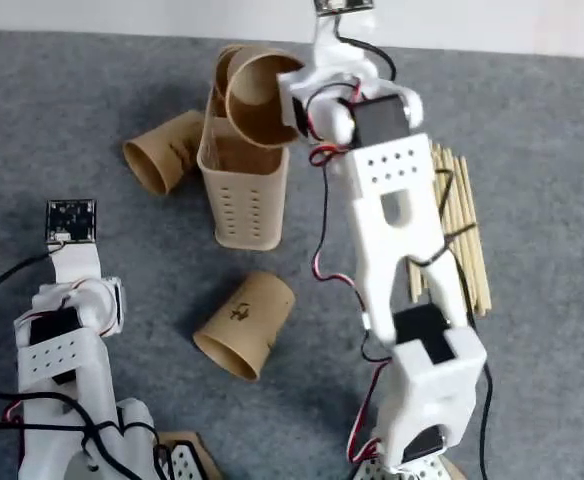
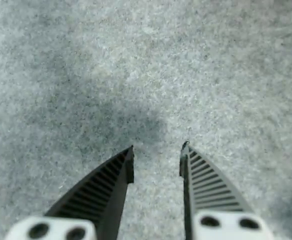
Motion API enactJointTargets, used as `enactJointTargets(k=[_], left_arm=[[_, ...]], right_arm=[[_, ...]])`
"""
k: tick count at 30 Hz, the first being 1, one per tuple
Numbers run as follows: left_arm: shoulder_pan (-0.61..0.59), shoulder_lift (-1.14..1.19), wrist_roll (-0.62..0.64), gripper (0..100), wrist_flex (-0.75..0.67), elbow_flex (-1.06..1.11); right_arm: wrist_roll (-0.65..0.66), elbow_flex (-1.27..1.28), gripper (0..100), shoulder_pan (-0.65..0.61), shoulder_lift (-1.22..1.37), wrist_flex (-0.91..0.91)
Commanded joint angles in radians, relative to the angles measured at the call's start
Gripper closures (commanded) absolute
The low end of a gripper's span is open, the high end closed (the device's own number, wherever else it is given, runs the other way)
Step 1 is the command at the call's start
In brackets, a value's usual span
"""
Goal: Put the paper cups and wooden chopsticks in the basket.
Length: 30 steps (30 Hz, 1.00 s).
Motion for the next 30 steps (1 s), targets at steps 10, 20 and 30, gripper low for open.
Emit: enactJointTargets(k=[10,20,30], left_arm=[[0.015,-0.016,0.009,82,-0.017,0.01],[0.061,-0.024,0.008,82,-0.009,-0.025],[0.064,-0.024,-0.089,82,0.637,-0.69]], right_arm=[[-0.147,-0.147,79.5,-0.015,0.018,-0.11],[-0.143,-0.156,79.6,-0.087,0.007,-0.038],[0.075,-0.312,79.6,0.01,-0.229,0.521]])
